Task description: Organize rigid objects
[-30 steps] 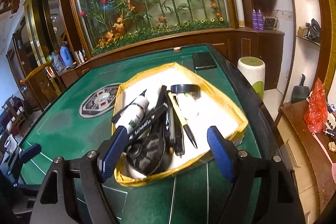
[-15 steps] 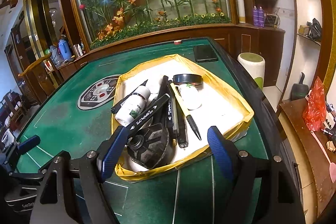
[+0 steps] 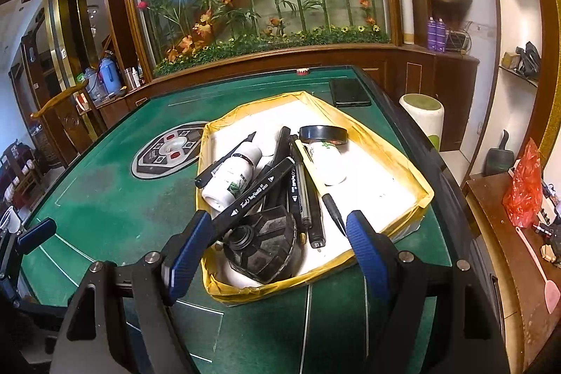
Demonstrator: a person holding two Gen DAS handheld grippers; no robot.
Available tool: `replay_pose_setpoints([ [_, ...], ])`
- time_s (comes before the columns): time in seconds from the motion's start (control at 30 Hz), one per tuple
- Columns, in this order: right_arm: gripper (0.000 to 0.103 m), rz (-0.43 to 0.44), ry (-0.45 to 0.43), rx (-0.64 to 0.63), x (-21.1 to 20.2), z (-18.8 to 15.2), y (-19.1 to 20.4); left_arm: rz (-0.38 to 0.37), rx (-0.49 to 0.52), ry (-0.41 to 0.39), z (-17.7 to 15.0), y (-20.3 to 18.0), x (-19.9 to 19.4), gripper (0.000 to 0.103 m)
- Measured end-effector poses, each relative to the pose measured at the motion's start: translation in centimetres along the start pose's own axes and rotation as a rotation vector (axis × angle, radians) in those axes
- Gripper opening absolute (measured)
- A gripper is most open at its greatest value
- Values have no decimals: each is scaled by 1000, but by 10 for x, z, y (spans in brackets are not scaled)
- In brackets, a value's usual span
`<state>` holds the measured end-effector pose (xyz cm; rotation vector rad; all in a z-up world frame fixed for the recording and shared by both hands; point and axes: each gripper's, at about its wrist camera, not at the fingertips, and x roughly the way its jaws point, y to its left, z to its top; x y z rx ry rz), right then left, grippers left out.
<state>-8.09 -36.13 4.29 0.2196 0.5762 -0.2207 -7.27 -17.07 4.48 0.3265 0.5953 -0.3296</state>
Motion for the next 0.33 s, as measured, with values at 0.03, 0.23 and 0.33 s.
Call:
replay_pose_setpoints([
  [0.03, 78, -1, 1, 1, 0, 0, -1, -6, 1, 5, 0, -1, 1, 102],
  [0.23, 78, -8, -1, 6, 0, 0, -3, 0, 13, -20, -2, -7, -5, 102],
  [0.33, 78, -7, -1, 9, 0, 0, -4, 0, 19, -16, -2, -7, -6, 102],
])
